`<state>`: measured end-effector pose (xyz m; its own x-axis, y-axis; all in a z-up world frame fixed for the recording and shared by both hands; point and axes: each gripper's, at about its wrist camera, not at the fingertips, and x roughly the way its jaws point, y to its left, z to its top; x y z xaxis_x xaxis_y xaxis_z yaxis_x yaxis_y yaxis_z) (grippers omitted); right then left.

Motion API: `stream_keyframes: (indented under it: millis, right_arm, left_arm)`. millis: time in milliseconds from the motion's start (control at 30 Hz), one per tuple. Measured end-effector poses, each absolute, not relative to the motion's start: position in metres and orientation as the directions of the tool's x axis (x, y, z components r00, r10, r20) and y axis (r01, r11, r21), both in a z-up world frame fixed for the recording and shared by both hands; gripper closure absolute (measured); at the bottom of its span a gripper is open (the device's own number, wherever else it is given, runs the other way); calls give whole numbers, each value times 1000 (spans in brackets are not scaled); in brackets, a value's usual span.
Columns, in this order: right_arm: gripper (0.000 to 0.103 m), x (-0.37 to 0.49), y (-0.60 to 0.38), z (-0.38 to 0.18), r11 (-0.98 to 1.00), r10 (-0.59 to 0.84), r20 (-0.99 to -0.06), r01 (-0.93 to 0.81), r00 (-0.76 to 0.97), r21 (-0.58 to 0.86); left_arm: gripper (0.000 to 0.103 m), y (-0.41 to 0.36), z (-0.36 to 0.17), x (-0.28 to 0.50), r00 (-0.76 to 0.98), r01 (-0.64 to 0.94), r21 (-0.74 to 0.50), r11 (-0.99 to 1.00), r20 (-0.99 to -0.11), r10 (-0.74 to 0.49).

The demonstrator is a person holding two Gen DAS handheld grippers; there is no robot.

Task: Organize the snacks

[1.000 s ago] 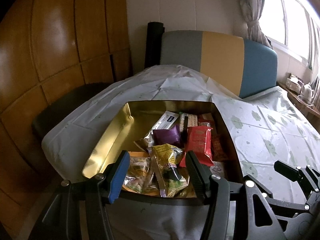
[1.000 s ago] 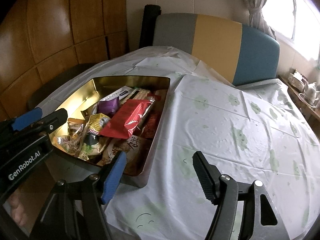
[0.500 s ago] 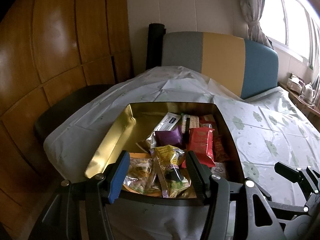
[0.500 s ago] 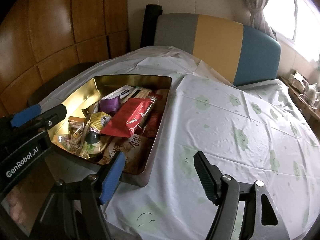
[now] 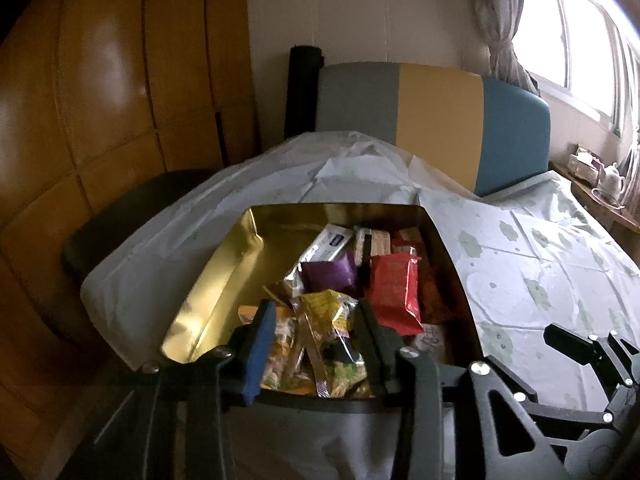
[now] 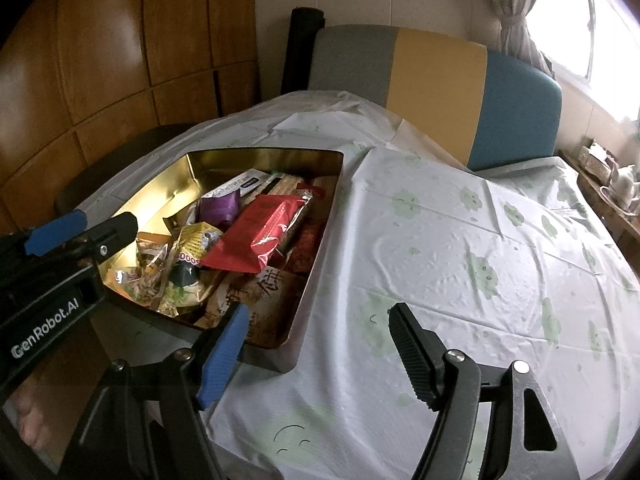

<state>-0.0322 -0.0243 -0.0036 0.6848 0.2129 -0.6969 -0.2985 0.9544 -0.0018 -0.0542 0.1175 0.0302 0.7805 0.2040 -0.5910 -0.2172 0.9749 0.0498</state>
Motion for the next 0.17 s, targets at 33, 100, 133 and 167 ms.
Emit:
stream_keyframes:
  millis: [33,100,133,167]
  right_arm:
    - [29,-32,-24,-4,955,213,-697,-297,685,-1]
    - [29,-31,-26,-4,955,214,-698,-296,684,3]
    - [29,-31,-27,-4,956,215,-698,-295,683,6]
    - [29,-31,-29,-4,956,215,-698,-294,683,7]
  left_arm:
    - [62,118,30,-54,782,-217,47,975,-590,202]
    - [62,118,30,-53,779,-216,44,975,-594,199]
    - [62,119,30,-52,777,-208,38,977,-601,188]
    - [62,119,29,-51,768,-201,30,979,-616,176]
